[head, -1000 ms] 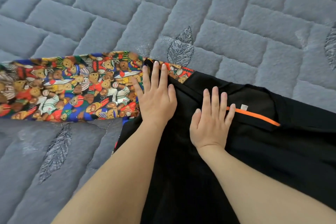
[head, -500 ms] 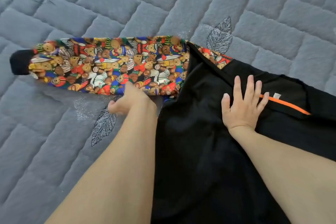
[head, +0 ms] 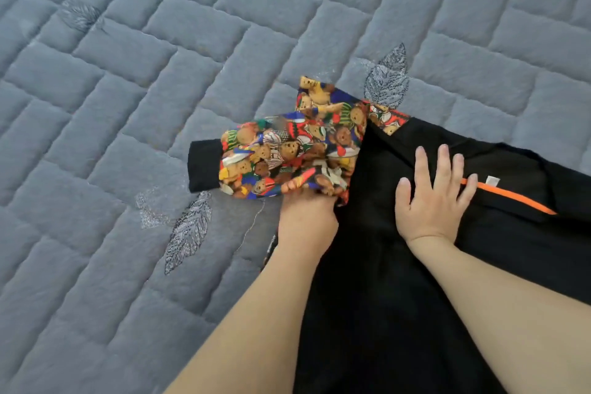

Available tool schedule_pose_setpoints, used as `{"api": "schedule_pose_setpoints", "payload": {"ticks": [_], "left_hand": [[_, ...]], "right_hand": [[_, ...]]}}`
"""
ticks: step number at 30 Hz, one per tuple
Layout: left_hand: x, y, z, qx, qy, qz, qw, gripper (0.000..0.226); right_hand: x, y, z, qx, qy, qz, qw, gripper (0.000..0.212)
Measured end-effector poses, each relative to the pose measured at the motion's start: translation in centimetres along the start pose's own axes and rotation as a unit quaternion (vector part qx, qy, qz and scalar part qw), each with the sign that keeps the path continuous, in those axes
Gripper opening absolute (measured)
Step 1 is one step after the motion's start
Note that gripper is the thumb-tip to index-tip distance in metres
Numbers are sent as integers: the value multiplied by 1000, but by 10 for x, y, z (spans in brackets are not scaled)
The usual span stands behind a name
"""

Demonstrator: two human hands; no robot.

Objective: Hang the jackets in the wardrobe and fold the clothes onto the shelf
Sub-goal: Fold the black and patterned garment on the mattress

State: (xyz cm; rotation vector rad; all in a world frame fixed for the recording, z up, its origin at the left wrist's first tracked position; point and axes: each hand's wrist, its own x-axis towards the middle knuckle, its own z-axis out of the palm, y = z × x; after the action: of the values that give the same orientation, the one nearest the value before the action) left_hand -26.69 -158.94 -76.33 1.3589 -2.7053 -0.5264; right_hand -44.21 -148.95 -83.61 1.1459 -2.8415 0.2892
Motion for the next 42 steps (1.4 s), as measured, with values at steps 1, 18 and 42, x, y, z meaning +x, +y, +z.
{"api": "schedule_pose_setpoints", "payload": {"ticks": [1,18,42], "left_hand": [[-5,1,5,13,-36,-6,999,28],[19,15,-26,-625,133,-427,639,15],[-49,234,87,168,-287,178,926,57]], "right_hand": [[0,0,0,2,2,-1,1000,59],[1,-2,-4,21,-10,-8,1000,57],[-27,235,-164,667,-211,420,578,73]]}}
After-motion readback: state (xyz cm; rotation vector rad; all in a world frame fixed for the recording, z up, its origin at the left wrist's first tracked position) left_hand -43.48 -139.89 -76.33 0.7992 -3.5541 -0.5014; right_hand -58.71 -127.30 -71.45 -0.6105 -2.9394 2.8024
